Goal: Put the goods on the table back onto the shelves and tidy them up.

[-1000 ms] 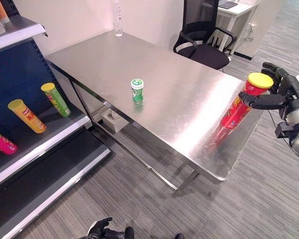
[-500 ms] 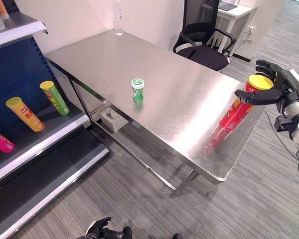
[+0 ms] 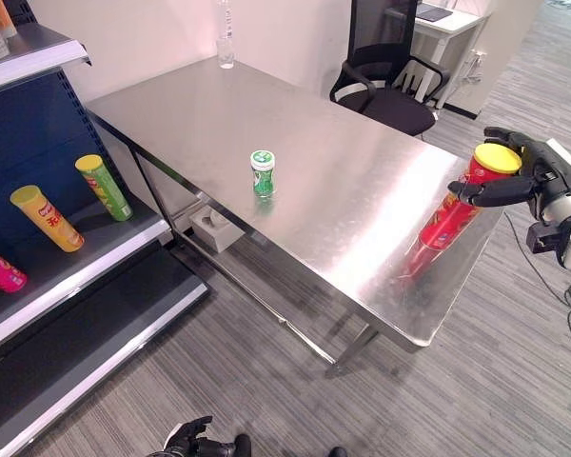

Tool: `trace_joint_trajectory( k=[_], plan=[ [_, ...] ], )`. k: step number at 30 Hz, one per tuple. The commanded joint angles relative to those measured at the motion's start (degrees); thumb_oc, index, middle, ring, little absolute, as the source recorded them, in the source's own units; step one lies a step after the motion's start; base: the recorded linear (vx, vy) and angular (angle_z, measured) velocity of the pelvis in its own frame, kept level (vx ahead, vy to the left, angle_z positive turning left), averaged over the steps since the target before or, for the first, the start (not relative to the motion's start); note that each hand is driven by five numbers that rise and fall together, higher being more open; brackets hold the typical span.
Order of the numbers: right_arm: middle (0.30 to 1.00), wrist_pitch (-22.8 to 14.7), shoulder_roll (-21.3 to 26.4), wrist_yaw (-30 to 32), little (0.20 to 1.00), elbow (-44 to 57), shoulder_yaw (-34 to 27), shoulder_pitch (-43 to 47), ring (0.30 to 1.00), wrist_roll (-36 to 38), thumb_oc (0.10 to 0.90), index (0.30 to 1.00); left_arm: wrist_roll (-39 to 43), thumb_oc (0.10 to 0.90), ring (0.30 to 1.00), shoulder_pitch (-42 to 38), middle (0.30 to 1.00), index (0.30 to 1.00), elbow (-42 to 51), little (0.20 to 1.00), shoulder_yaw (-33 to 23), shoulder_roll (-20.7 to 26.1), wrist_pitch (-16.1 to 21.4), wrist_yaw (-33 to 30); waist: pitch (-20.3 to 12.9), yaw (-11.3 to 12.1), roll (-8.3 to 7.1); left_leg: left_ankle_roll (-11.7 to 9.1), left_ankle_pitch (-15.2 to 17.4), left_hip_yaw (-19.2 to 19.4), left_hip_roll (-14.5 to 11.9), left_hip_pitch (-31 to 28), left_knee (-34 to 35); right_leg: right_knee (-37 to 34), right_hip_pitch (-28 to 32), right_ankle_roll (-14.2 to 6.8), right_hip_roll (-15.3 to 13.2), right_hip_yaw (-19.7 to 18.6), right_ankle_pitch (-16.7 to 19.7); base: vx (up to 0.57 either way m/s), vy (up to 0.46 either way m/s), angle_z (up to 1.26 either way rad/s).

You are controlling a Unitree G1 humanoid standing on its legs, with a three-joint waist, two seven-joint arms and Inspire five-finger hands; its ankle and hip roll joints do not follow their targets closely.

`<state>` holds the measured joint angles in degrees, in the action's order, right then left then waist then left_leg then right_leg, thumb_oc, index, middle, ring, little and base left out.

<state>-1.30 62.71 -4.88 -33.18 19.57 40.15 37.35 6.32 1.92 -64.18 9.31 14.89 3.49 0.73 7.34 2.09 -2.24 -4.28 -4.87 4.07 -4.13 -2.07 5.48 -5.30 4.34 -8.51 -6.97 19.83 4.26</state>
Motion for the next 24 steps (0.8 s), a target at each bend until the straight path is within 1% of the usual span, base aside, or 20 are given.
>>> trace_joint_trajectory(
  k=[1,4,5,6,7,8,19,22,24],
  plan=[
    [0.900,-2.7,5.5,0.0,0.900,0.3,1.7,9.5,0.900,1.5,0.800,0.900,-0.5,0.800,0.900,-0.9,0.900,0.900,-2.6,0.900,4.6,2.8,0.7,0.3,-2.6,1.6,-2.65,-4.1,7.3,3.8,-1.2,-3.0,-0.5,0.3,0.9,-4.4,-0.6,-0.9,-3.7,0.00,0.000,0.00],
    [0.900,-2.5,5.2,-0.3,0.900,-0.3,2.2,9.6,0.900,1.7,0.800,0.900,-0.5,0.800,0.900,-0.9,0.900,0.900,-2.5,0.900,4.8,2.8,0.7,0.5,-2.6,1.7,-2.65,-4.1,7.2,3.8,-1.2,-3.0,-0.5,0.3,0.9,-4.4,-0.6,-0.9,-3.7,0.00,0.000,0.00],
    [0.865,-2.4,5.0,-0.3,0.865,-0.3,2.4,9.7,0.865,1.7,0.776,0.865,-0.5,0.800,0.900,-1.0,0.900,0.900,-2.5,0.900,4.8,2.8,0.6,0.4,-2.6,1.7,-2.66,-4.1,7.2,3.8,-1.2,-3.0,-0.5,0.3,0.9,-4.4,-0.6,-0.9,-3.7,0.00,0.000,0.00],
    [0.594,-2.3,4.8,-0.2,0.594,-0.3,2.5,9.9,0.594,1.6,0.596,0.594,-0.5,0.800,0.900,-1.1,0.900,0.900,-2.4,0.900,4.8,2.9,0.6,0.4,-2.6,1.7,-2.65,-4.1,7.2,3.8,-1.2,-3.0,-0.5,0.3,0.8,-4.4,-0.6,-0.9,-3.7,0.00,0.000,0.00],
    [0.415,-2.3,4.6,0.0,0.415,-0.3,2.4,9.9,0.415,1.6,0.477,0.415,-0.5,0.800,0.900,-1.1,0.900,0.900,-2.4,0.900,4.9,2.8,0.6,0.3,-2.5,1.7,-2.61,-4.1,7.2,3.8,-1.2,-3.0,-0.5,0.3,0.8,-4.4,-0.6,-0.9,-3.6,0.00,0.000,0.00],
    [0.300,-2.3,4.2,0.1,0.300,-0.4,2.3,10.0,0.300,1.5,0.400,0.300,-0.4,0.800,0.900,-1.1,0.900,0.900,-2.4,0.900,4.9,2.8,0.5,0.3,-2.5,1.7,-2.62,-4.1,7.2,3.8,-1.2,-2.9,-0.5,0.3,0.8,-4.4,-0.6,-0.9,-3.6,0.00,0.000,0.00],
    [0.300,-2.1,4.2,0.3,0.300,0.0,2.2,9.4,0.300,0.7,0.400,0.300,-0.4,0.800,0.900,-1.1,0.900,0.900,-2.2,0.900,4.7,2.9,0.4,0.1,-2.3,1.7,-2.66,-4.0,7.1,3.7,-1.1,-2.9,-0.5,0.3,0.8,-4.5,-0.7,-0.9,-3.6,0.00,0.000,0.00],
    [0.300,-2.2,4.2,0.4,0.300,0.6,1.5,8.6,0.300,0.7,0.400,0.300,-0.2,0.800,0.900,-1.1,0.900,0.900,-2.1,0.900,4.5,2.9,0.4,0.1,-2.3,1.7,-2.60,-4.0,7.1,3.8,-1.1,-2.9,-0.5,0.3,0.8,-4.5,-0.7,-0.7,-3.6,0.00,0.000,0.00],
    [0.300,-2.8,3.4,0.7,0.300,2.7,-0.2,7.3,0.300,1.6,0.400,0.300,0.0,0.800,0.900,-1.1,0.900,0.900,-1.9,0.900,4.1,2.8,0.4,0.0,-2.2,1.7,-2.53,-3.9,7.1,3.6,-1.1,-2.9,-0.5,0.3,0.9,-4.5,-0.7,-0.8,-3.6,0.00,0.000,0.00]
  ],
)
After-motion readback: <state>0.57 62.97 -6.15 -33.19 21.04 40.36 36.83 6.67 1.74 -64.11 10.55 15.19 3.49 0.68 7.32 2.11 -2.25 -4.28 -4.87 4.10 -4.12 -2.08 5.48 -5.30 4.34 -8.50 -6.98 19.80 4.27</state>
